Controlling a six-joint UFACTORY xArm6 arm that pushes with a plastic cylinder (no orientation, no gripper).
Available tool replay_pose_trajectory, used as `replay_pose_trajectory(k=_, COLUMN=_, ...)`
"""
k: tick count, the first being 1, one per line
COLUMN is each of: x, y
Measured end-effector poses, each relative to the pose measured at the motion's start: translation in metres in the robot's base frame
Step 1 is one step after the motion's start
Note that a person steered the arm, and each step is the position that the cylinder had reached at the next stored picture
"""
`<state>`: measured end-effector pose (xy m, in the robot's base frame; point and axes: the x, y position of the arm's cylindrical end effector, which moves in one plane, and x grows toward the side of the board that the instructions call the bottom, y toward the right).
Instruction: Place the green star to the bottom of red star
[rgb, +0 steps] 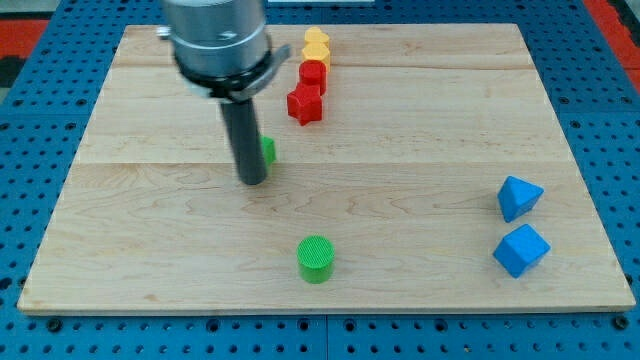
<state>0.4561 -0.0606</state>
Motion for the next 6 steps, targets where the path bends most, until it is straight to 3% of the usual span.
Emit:
replay_pose_trajectory(k=1, x=-0.016, y=0.044)
replay_pose_trajectory(k=2, x=0.032, y=0.043)
replay_pose_trajectory(k=3, x=0.034, y=-0.013)
replay_pose_trajectory(k=4, x=0.011, y=-0.069)
replay_pose_trajectory(k=6, x=-0.032, y=-0.044)
